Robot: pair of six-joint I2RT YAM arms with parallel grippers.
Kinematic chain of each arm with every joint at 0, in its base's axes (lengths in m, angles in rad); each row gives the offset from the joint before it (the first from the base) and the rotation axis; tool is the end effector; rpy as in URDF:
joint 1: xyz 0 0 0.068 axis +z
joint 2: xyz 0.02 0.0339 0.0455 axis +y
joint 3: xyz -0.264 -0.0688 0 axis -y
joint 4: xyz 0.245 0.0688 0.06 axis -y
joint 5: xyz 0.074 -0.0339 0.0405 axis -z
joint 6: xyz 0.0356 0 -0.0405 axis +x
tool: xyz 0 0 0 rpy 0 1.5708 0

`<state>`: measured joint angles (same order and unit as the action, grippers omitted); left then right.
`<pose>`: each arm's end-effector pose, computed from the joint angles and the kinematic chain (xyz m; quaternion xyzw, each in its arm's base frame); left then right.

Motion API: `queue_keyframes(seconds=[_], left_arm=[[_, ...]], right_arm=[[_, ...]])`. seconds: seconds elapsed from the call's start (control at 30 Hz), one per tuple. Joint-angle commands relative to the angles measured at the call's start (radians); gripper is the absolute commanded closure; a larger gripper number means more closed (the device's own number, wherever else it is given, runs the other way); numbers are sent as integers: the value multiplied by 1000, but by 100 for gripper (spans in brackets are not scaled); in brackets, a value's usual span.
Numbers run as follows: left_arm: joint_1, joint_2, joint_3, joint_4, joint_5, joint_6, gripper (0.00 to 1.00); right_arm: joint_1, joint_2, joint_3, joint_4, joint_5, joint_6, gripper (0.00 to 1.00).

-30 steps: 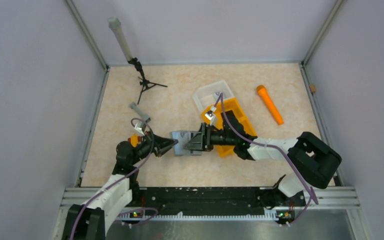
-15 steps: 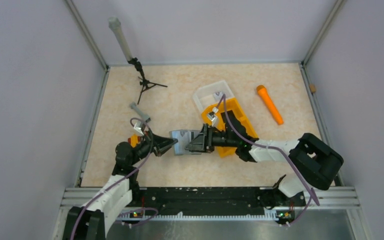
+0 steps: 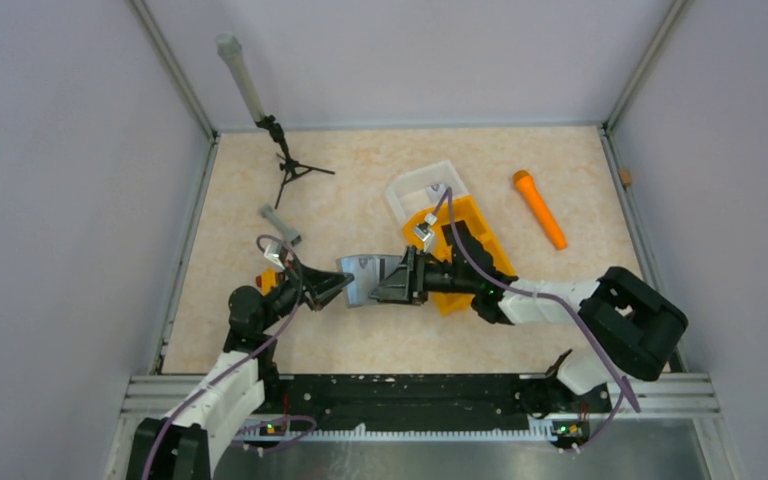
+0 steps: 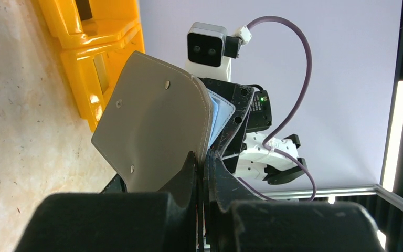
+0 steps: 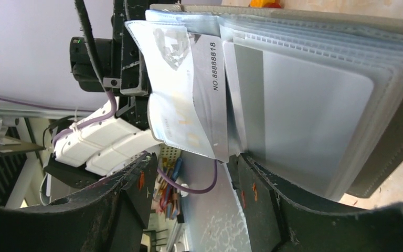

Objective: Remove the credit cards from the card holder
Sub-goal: Remove the credit card from the card holder.

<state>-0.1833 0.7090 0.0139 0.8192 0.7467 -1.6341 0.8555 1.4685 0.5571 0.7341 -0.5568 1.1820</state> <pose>0.1387 -0.0503 0.1869 -0.2043 0.6425 -0.6989 0.2387 0.1781 0.2336 0.2009 -0.0542 0.7563 0.6359 0.1441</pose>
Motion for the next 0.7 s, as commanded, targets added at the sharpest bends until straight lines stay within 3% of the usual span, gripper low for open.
queue_keyframes(seconds=[0.0, 0.23, 0.67], left_arm=[[-1, -11, -64, 102, 16, -29, 100], [0, 7, -70, 118, 14, -36, 100], [1, 15, -71, 145, 17, -48, 100]], right_arm=[[11, 25, 52, 105, -8, 20, 39], [11, 18, 41, 147, -8, 44, 46], [-11, -15, -31, 259, 20, 95, 75]])
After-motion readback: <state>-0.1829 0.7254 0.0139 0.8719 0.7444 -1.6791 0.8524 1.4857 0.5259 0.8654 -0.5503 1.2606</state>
